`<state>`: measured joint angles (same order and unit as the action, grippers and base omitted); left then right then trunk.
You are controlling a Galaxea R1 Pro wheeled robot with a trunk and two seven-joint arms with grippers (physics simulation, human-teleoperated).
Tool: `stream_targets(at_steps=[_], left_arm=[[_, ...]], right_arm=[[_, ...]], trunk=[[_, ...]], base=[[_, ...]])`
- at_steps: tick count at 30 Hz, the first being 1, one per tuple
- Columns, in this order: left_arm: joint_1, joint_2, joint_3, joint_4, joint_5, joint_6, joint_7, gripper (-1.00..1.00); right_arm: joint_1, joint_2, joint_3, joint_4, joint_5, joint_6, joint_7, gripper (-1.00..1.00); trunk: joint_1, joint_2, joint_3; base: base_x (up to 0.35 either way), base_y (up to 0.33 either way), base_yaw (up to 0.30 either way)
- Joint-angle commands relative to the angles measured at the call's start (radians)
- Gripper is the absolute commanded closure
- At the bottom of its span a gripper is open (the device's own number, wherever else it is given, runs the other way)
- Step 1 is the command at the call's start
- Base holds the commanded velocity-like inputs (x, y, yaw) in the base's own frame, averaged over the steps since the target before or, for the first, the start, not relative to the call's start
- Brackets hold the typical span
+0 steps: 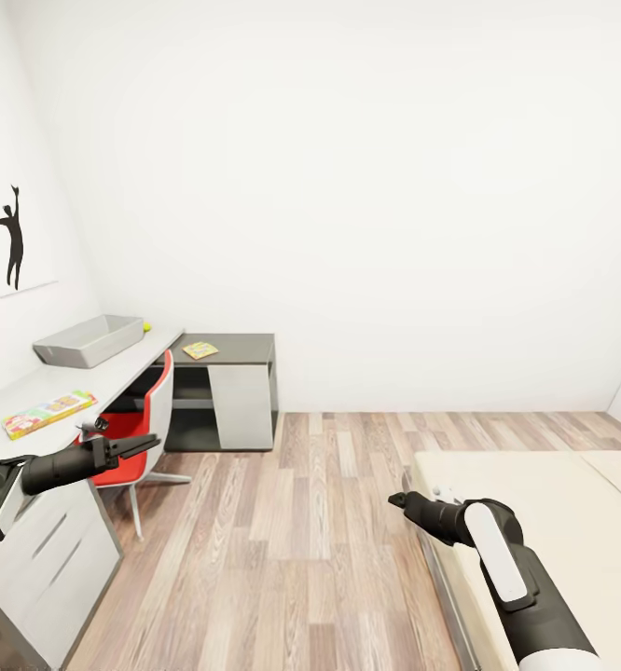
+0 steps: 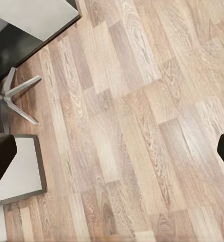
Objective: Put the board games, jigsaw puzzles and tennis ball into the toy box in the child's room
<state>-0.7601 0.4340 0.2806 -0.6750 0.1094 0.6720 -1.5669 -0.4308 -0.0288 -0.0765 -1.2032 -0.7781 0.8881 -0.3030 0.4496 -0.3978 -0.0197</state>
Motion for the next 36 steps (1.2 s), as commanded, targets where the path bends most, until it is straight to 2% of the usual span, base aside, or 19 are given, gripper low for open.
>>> stream_targets(at_steps=[1,7,11,27,36], left_arm=[[-0.001,0.0,0.0,0.0,-0.001,0.011,-0.004,-1.0],[0.002,-0.028,-0.005,0.003,-0.008,-0.018,0.01,-1.0],[0.002,-0.048,-0.005,0.003,-0.008,-0.03,0.009,-1.0],[0.004,-0.051,-0.005,0.003,-0.008,-0.037,0.008,-1.0],[0.004,-0.051,-0.005,0.004,-0.008,-0.037,0.007,-1.0]], right_arm=[[-0.001,0.0,0.0,-0.001,-0.01,0.003,-0.009,-1.0],[-0.002,0.026,-0.002,0.021,-0.011,0.002,-0.007,-1.0],[-0.002,0.03,-0.002,0.025,-0.007,0.002,-0.007,-1.0],[-0.002,0.033,-0.002,0.03,-0.005,0.002,-0.007,-1.0],[-0.002,0.033,-0.002,0.031,-0.005,0.002,-0.007,-1.0]], trunk=[[0.0,-0.002,-0.002],[0.0,-0.002,-0.002],[0.0,-0.002,-0.002],[0.0,-0.002,-0.002],[0.0,-0.002,-0.002]], base=[[-0.172,0.0,0.019],[-0.038,0.0,0.002],[0.0,0.0,0.0],[-0.056,0.0,0.0],[-0.162,0.0,0.0]])
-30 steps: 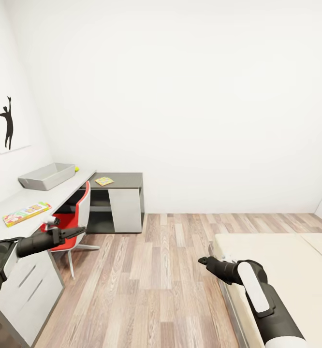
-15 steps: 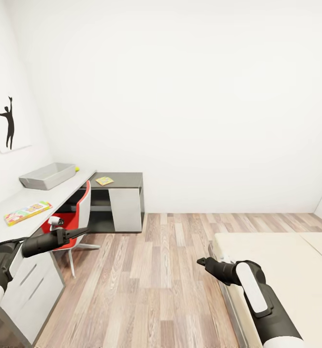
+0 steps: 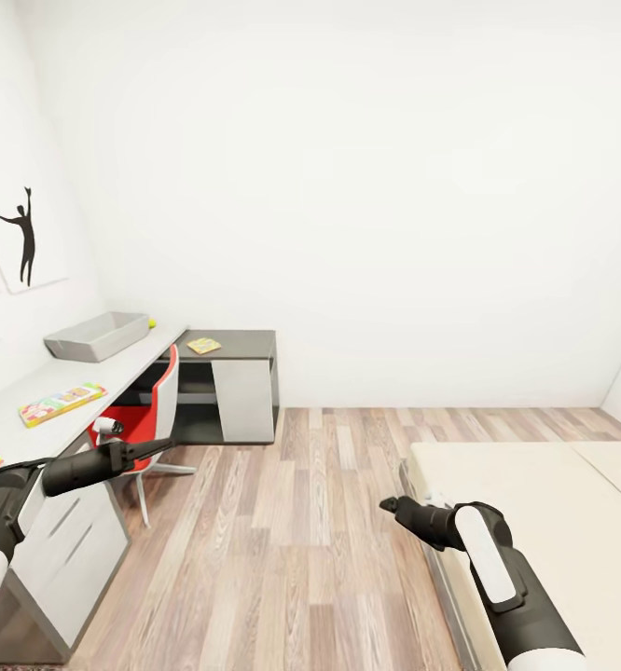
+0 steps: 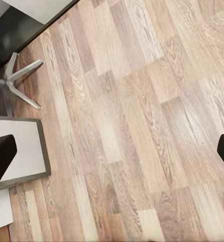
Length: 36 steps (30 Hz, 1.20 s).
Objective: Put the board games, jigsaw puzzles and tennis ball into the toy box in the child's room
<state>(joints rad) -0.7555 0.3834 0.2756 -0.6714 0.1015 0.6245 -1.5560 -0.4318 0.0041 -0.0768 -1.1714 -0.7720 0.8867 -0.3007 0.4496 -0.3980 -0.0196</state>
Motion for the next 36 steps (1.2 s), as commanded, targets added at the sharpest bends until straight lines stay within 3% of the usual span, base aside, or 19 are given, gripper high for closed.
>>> stream_targets(at_steps=[1,36], left_arm=[[-0.001,0.0,0.0,0.0,0.0,0.011,-0.004,-1.0],[-0.001,0.0,0.0,0.0,0.0,0.011,-0.003,-1.0]], right_arm=[[-0.001,0.0,-0.001,-0.001,-0.011,0.003,-0.009,-1.0],[-0.001,0.0,-0.001,0.011,-0.01,0.003,-0.009,-1.0]], trunk=[[0.0,-0.002,-0.002],[0.0,-0.002,-0.002]], base=[[-0.138,0.0,0.0],[-0.085,-0.046,0.0]])
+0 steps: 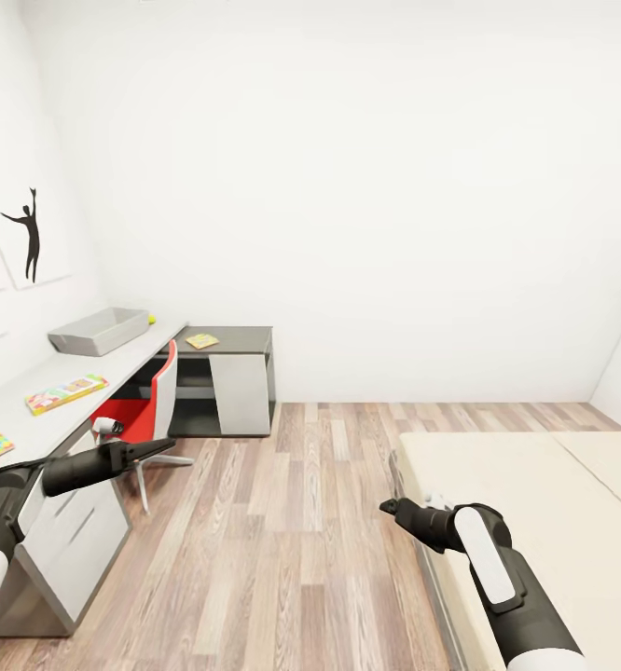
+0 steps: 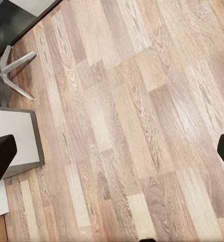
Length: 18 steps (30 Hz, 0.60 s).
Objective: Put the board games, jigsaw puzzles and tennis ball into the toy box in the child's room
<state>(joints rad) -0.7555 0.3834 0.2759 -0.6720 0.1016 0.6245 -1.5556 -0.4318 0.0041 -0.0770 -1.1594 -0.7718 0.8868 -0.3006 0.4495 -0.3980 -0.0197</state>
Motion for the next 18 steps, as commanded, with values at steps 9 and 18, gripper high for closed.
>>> stream_targets(at_steps=[9,18], left_arm=[[-0.001,0.0,0.0,0.0,0.0,0.011,-0.004,-1.0],[-0.001,0.0,0.0,0.0,0.0,0.011,-0.003,-1.0]], right_arm=[[-0.001,0.0,-0.001,0.0,-0.011,0.003,-0.009,-1.0],[-0.001,0.0,-0.001,0.0,-0.01,0.003,-0.009,-1.0]], trunk=[[0.001,-0.002,-0.002],[0.001,-0.002,-0.002]], base=[[-0.089,0.0,0.0],[-0.089,0.0,0.0]])
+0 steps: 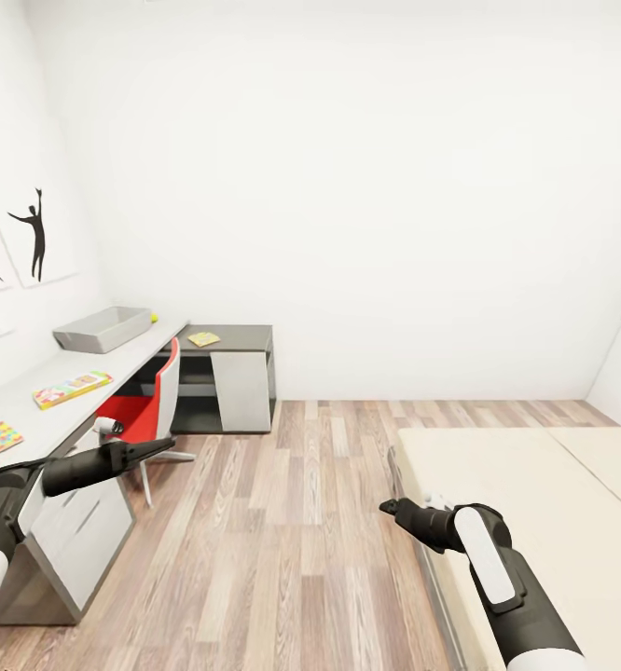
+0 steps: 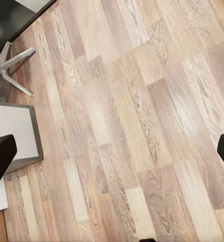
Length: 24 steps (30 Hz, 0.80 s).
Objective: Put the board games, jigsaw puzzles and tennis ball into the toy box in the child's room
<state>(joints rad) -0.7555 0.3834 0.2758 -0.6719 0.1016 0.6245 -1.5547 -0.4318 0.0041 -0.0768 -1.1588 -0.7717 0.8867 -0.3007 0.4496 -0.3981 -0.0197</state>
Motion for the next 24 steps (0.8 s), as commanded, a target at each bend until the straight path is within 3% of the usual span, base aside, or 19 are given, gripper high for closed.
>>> stream_targets(at_steps=[1,10,24], left_arm=[[-0.001,0.0,0.0,0.0,0.0,0.011,-0.004,-1.0],[-0.001,0.0,0.0,0.0,0.0,0.011,-0.004,-1.0],[-0.001,0.0,-0.001,0.0,0.0,0.011,-0.004,-1.0]], right_arm=[[-0.001,0.0,-0.001,-0.001,-0.011,0.003,-0.009,-1.0],[-0.001,0.0,-0.001,-0.001,-0.011,0.003,-0.009,-1.0],[-0.001,0.0,-0.001,-0.001,-0.011,0.003,-0.009,-1.0]], trunk=[[0.0,-0.002,-0.002],[0.0,-0.002,-0.002],[0.0,-0.002,-0.002]], base=[[-0.045,0.0,0.0],[-0.011,-0.032,0.0],[0.0,-0.285,0.0]])
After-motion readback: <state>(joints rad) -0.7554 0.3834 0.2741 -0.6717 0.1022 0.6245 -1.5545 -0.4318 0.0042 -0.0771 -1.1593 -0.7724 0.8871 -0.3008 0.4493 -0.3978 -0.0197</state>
